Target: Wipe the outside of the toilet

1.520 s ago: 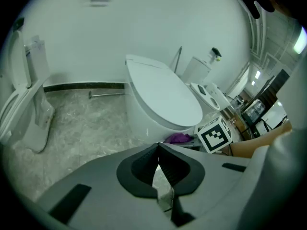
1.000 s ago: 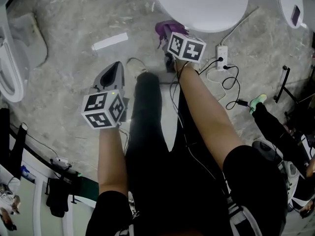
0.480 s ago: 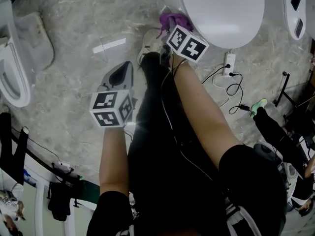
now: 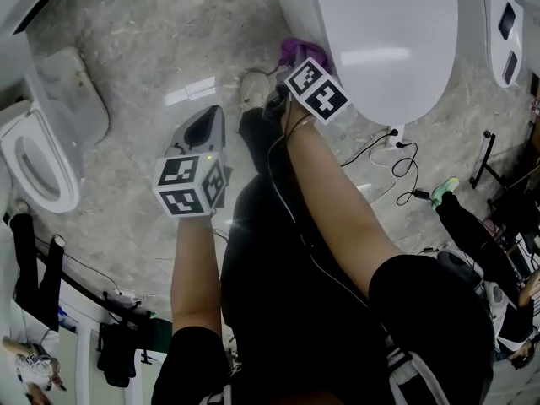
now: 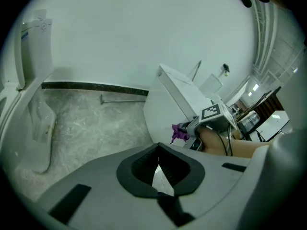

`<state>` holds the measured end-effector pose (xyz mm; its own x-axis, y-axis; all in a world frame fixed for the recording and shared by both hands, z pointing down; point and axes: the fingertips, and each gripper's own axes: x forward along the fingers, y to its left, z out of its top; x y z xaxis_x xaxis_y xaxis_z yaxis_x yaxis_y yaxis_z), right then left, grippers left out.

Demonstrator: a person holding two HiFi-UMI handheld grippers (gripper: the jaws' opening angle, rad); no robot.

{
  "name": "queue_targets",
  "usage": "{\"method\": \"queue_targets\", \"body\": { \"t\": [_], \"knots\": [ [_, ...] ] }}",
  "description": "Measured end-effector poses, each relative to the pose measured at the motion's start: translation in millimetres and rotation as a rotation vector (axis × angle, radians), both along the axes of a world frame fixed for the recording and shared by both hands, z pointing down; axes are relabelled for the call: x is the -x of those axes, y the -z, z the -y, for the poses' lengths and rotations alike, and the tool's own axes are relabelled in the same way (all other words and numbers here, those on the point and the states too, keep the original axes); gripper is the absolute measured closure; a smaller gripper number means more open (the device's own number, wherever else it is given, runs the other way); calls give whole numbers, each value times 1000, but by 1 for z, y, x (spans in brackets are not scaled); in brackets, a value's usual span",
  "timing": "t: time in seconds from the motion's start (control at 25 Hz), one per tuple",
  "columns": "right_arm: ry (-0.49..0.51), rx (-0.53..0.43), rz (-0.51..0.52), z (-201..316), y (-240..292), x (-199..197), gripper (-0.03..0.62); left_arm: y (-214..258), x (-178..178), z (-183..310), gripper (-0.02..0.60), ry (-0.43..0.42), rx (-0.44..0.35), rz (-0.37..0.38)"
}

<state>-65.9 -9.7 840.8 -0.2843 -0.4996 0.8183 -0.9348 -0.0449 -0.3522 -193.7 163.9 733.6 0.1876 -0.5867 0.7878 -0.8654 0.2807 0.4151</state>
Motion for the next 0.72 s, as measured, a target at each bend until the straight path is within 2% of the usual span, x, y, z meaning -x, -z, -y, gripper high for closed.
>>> {"method": "queue_targets", "body": {
  "t": [0.12,0.24,0.32,0.72],
  "knots": [
    [-62,38,-14,16,-1,12,503,0,15,26,574,-5,7,-21],
    [-96,40,-41,35,-4,26,503,4,31,55,574,-46,5,-9],
    [-114,44,-42,45,-6,34,503,4,41,65,574,-45,14,-13],
    [-128,53,-11,93,-12,87,503,5,97,114,574,-65,29,-1]
  ]
}}
